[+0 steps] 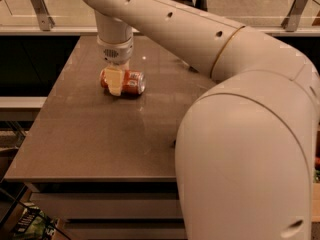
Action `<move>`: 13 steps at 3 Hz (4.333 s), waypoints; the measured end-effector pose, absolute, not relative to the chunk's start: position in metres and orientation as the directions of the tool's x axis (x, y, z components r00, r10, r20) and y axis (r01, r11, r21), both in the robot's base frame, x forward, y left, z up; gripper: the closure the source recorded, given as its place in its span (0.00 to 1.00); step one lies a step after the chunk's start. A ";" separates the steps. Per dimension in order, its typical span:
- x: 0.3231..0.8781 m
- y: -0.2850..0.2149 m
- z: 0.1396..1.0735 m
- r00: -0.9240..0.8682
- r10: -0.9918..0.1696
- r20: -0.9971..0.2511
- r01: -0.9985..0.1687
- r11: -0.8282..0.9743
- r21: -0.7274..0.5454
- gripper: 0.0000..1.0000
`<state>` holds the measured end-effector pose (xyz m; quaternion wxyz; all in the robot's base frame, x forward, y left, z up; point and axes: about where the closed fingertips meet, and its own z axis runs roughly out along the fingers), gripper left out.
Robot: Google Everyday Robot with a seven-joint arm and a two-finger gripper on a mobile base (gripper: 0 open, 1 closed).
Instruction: Place coke can upright
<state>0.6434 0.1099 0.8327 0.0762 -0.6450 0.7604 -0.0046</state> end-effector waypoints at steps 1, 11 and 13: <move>0.644 0.111 0.831 -0.155 -0.981 -0.112 -0.980 0.167 -0.106 0.64; 0.628 0.069 0.950 0.063 -0.879 -0.473 -0.931 0.119 -0.346 1.00; 0.633 0.063 0.963 0.028 -0.839 -0.543 -0.940 0.162 -0.299 1.00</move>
Offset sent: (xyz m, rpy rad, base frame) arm 0.0009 0.0013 -0.0017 0.0021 -0.0012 0.0009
